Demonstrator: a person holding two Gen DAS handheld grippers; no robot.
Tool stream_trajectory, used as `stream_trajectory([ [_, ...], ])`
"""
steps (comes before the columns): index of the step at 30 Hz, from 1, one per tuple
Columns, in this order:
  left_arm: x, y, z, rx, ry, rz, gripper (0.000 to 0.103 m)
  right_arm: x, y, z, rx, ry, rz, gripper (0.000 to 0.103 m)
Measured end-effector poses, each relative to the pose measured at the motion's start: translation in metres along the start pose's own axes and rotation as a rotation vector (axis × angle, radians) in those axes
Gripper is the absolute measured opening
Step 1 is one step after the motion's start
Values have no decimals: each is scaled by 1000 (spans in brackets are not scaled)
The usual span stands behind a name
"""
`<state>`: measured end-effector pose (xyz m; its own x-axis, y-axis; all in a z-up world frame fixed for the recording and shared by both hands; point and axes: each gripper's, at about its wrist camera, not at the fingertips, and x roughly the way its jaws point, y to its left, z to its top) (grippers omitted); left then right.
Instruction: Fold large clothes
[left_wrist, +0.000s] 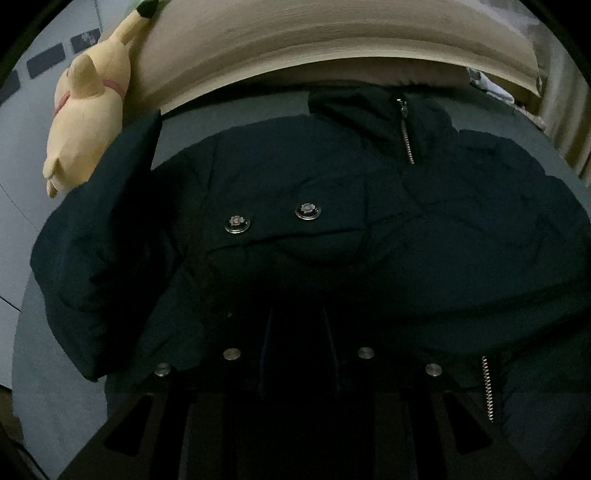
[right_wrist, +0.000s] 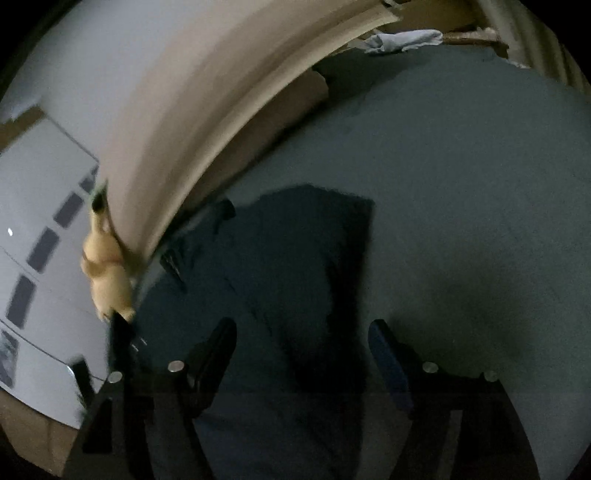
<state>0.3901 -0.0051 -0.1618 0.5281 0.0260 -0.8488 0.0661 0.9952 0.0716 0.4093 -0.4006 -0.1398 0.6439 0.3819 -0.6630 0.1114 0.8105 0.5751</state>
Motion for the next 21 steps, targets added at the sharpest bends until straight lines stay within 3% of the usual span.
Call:
stream_trajectory([
  [2,1,1,1,-5,2,-11,26,19,-2,17,34,13,-8,77],
  [3,2,2,2,-1,4,-11,27,30,-5,22,56,29,-6,59],
  [4,2,2,2,4,5,-11,27,38,-12,26,66,56,-6,15],
  [5,3,0,3,12,5,-10,27,51,-11,29,37,90,-69,16],
  [8,4,3,3,12,4,-19,27,57,-5,31,-25,100,-133,22],
  [10,-1,7,5,-5,3,-41,26,42,2,30,-45,51,-190,52],
  [12,-18,15,4,-40,-29,-85,26,18,12,26,-73,-34,-264,72],
  [13,-33,23,4,-69,-74,-107,26,0,21,22,-103,-98,-289,73],
  [15,-53,37,4,-110,-139,-109,31,-21,36,14,-142,-155,-256,73],
  [17,-65,49,2,-154,-171,-115,37,-29,56,2,-185,-151,-178,74],
  [21,-49,51,-1,-158,-121,-118,37,-13,84,-24,-268,-80,-121,74],
])
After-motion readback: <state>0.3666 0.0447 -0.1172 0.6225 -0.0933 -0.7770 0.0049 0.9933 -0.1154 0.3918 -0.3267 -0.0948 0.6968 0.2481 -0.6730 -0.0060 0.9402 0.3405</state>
